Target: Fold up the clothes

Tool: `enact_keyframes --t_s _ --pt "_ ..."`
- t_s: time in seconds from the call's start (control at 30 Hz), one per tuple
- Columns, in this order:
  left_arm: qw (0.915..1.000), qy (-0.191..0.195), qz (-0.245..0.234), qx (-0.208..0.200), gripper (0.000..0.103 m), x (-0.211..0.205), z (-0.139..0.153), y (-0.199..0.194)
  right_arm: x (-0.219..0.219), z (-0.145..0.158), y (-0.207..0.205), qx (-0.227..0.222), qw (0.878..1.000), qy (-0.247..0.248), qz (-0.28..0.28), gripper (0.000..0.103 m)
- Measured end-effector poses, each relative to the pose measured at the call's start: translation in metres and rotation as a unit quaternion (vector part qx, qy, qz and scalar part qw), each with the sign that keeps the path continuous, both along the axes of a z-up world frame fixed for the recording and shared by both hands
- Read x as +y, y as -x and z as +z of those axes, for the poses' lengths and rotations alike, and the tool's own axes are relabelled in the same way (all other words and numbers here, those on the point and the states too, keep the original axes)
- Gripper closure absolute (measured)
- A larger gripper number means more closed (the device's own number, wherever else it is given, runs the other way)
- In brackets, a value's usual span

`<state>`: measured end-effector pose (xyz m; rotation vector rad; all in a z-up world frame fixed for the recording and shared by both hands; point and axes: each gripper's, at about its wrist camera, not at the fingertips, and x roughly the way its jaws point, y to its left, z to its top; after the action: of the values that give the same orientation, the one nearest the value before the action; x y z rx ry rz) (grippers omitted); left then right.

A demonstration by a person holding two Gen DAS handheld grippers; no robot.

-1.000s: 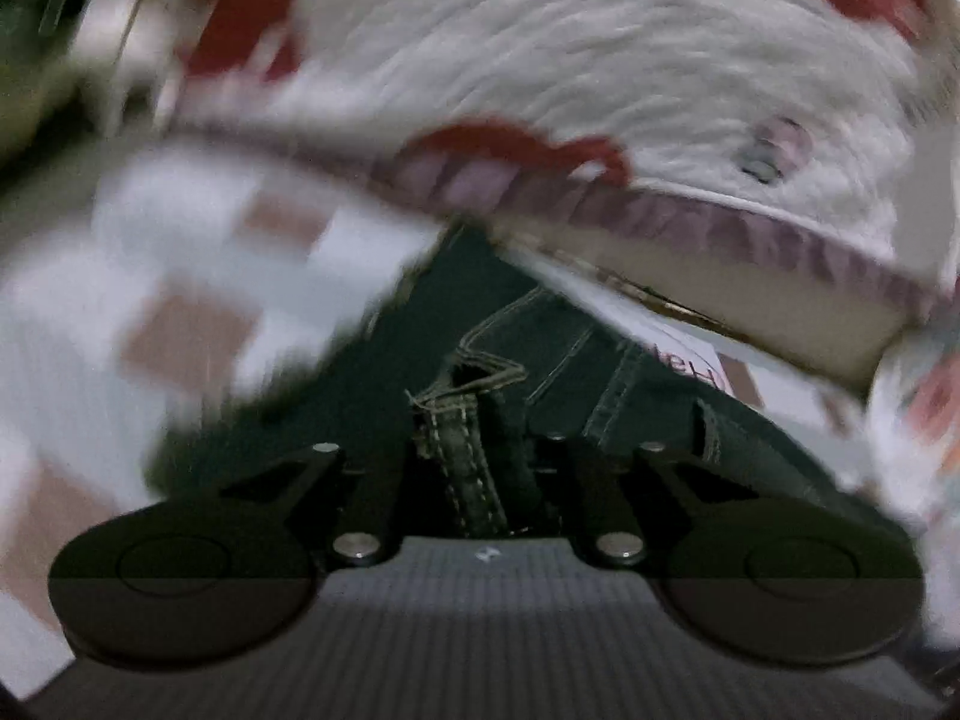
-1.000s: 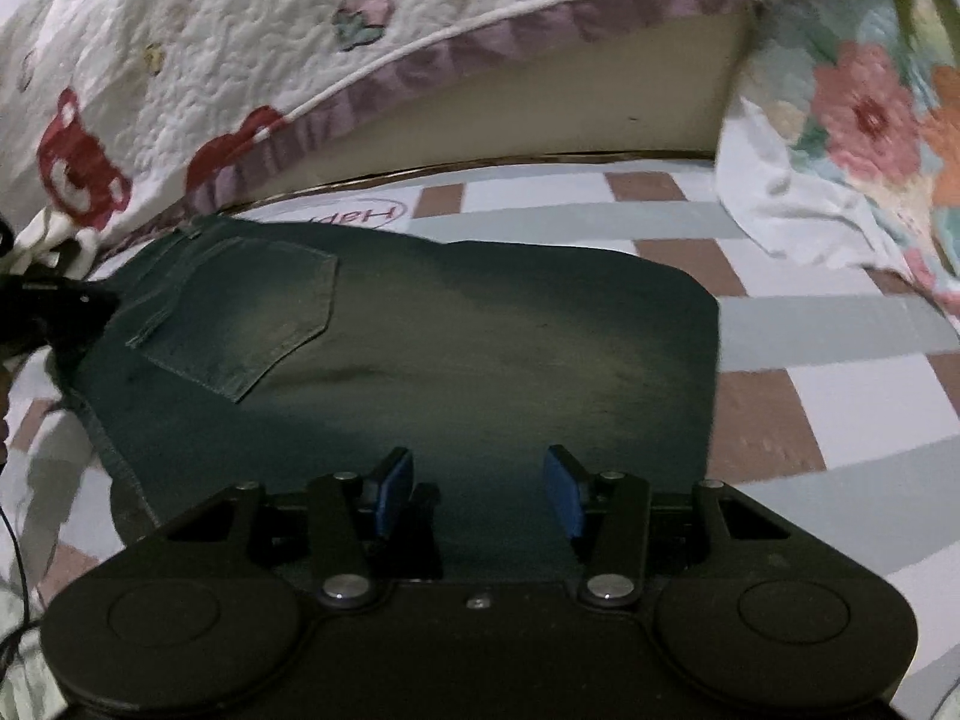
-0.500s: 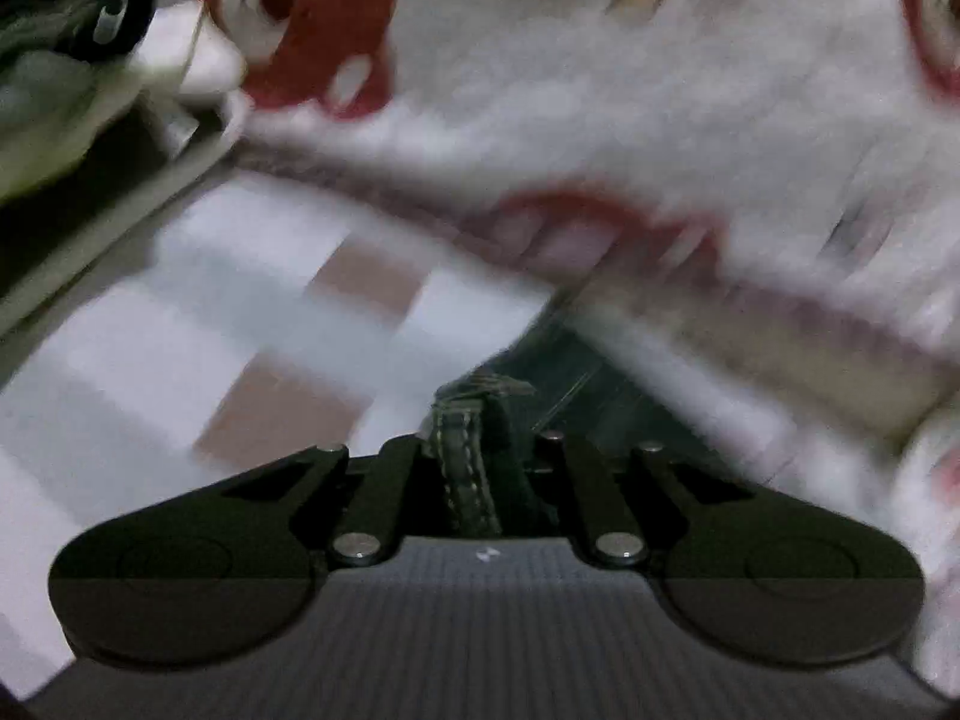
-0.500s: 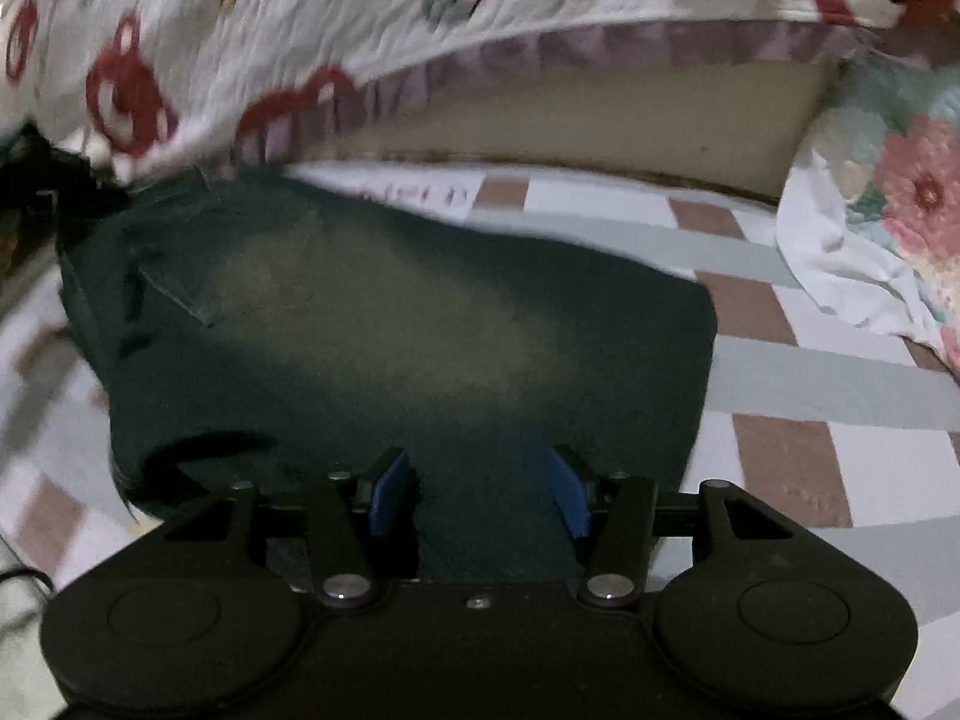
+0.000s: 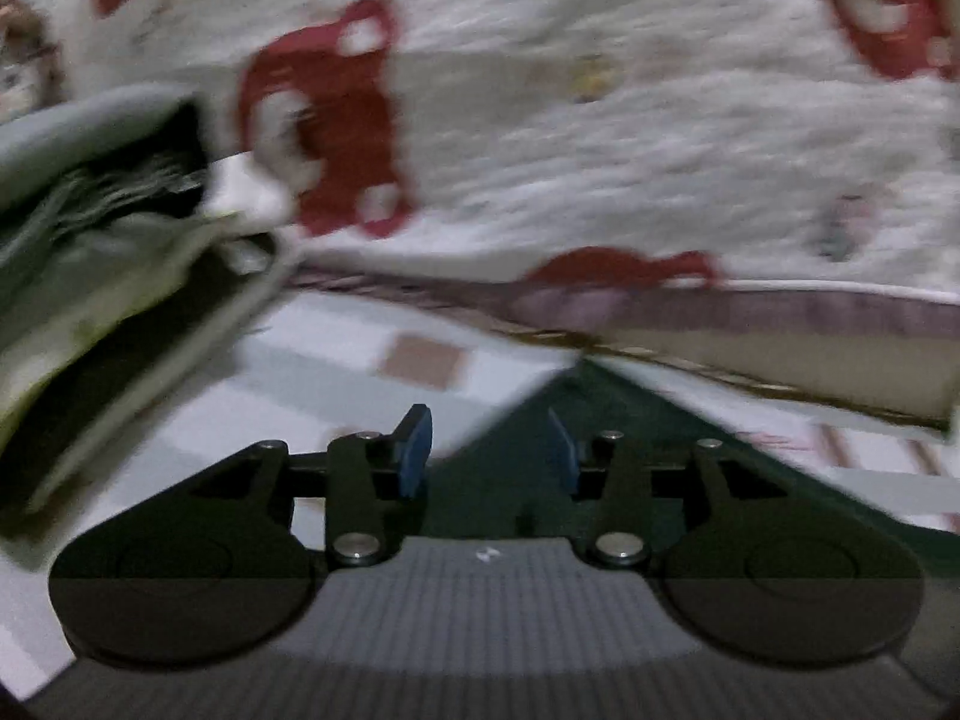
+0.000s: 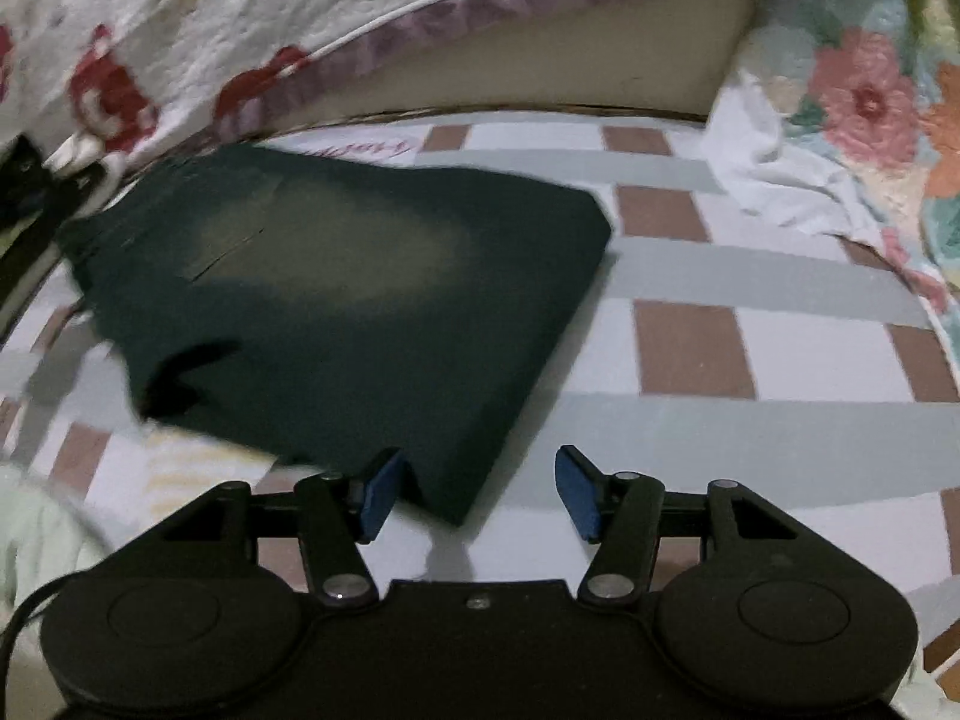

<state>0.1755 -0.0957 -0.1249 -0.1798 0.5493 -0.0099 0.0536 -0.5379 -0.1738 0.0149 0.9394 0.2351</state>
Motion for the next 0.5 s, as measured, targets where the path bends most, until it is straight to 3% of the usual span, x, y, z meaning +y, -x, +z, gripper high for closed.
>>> enact_keyframes --t_s 0.07,0.13,0.17,0.2,0.27,0.3,0.4,0.5 --pt "0.9978 0.026 -0.062 0.000 0.061 -0.028 0.001 0.000 0.008 -0.007 0.001 0.010 1.000 -0.001 0.023 0.042" --pt "0.9845 0.067 -0.160 0.029 0.059 -0.064 -0.010 -0.004 0.009 -0.012 -0.004 0.016 0.999 -0.025 0.013 0.041" --pt "0.9729 0.087 -0.210 0.045 0.058 -0.083 -0.016 -0.005 0.005 -0.012 -0.008 0.017 0.999 -0.051 0.000 0.041" --pt "0.9558 0.107 -0.263 0.075 0.055 -0.101 -0.026 -0.006 0.000 -0.011 -0.011 0.017 0.997 -0.078 -0.014 0.041" --pt "0.9098 0.146 -0.344 0.180 0.053 -0.130 -0.055 -0.008 -0.015 -0.011 -0.014 0.014 0.989 -0.139 -0.056 0.041" --pt "0.9011 0.146 -0.351 0.208 0.056 -0.139 -0.067 -0.005 -0.022 -0.011 -0.015 0.012 0.985 -0.157 -0.077 0.041" --pt "0.9074 0.095 -0.351 0.211 0.056 -0.150 -0.087 0.013 -0.039 -0.013 -0.017 0.003 0.973 -0.184 -0.141 0.041" --pt "0.9072 0.060 -0.361 0.208 0.056 -0.152 -0.089 0.024 -0.050 -0.019 -0.026 0.005 0.963 -0.218 -0.156 0.041"
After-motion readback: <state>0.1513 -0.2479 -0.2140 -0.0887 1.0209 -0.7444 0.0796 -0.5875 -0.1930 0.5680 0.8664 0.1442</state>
